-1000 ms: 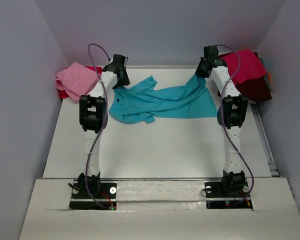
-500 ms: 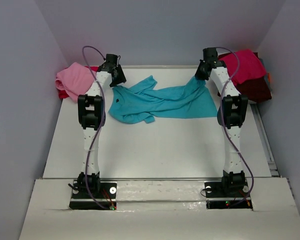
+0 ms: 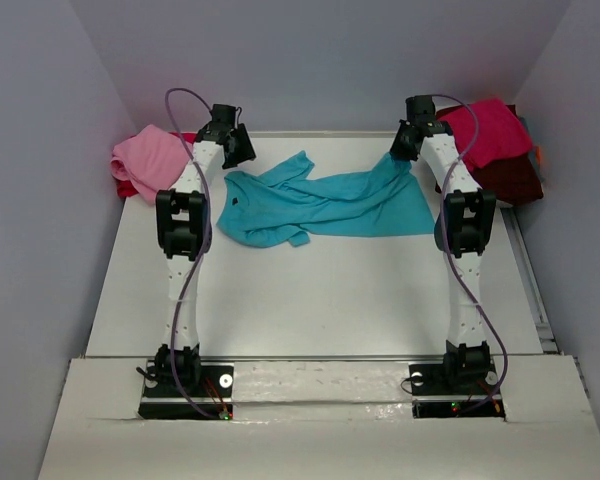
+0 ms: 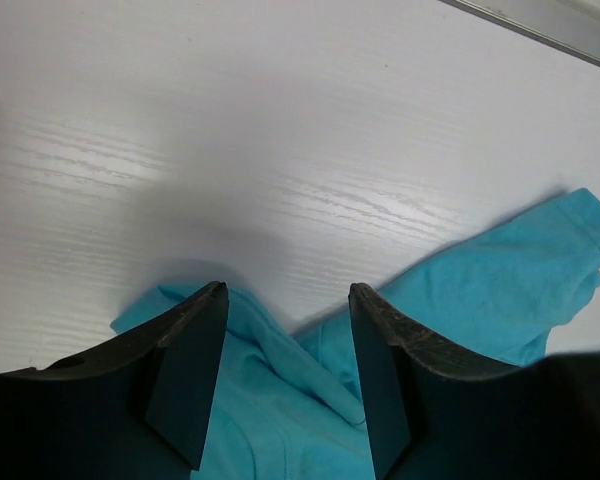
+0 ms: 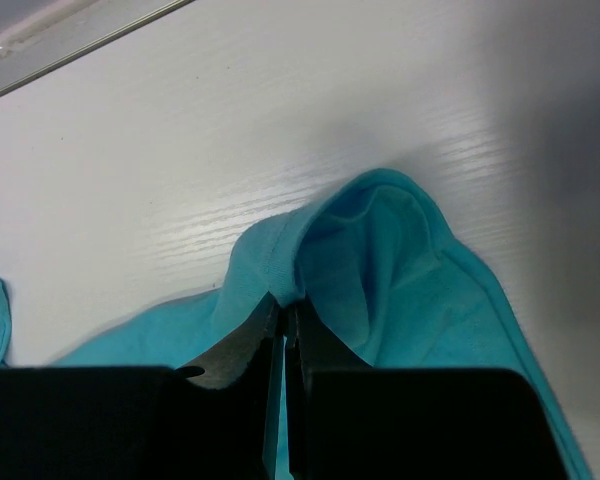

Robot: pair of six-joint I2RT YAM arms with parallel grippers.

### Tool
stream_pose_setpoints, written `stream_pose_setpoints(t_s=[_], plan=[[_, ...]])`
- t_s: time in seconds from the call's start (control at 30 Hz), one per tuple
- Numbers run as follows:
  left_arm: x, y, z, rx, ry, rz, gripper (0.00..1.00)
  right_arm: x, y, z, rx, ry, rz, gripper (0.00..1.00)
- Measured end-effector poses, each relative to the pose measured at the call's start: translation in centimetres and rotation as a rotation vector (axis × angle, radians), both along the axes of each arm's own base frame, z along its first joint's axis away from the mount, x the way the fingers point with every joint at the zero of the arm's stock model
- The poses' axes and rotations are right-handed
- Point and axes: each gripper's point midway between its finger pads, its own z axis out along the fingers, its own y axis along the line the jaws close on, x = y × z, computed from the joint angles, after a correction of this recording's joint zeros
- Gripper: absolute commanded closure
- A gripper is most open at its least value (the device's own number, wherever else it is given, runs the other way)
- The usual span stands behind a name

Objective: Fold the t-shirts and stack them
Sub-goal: Flatten out the tshirt

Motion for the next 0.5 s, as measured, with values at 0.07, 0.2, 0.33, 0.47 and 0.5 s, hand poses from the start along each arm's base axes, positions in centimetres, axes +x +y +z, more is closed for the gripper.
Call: stream_pose_setpoints(t_s=[0.07, 0.2, 0.33, 0.47, 0.5], plan=[[0.0, 0.3, -0.1, -0.001, 0.001, -0.001, 0.37, 0.0, 0.0, 0.0, 0.0, 0.001, 0.0, 0.93], [0.1, -0.2, -0.3, -0.033, 0.004, -0.044, 0.37, -0.1, 0.0, 0.0, -0.001, 0.003, 0.001, 0.93], [0.0, -0.1, -2.0, -0.028, 0.033, -0.044, 0.37, -0.1, 0.0, -0.1, -0.001, 0.004, 0.001, 0.93], [-0.6, 1.4, -3.9, 0.027, 0.075, 0.006, 0.37, -0.1, 0.0, -0.1, -0.001, 0.004, 0.001, 0.93], [-0.6, 1.7, -3.8, 0.038, 0.068, 0.021, 0.37, -0.1, 0.0, -0.1, -0.001, 0.004, 0.001, 0.93]])
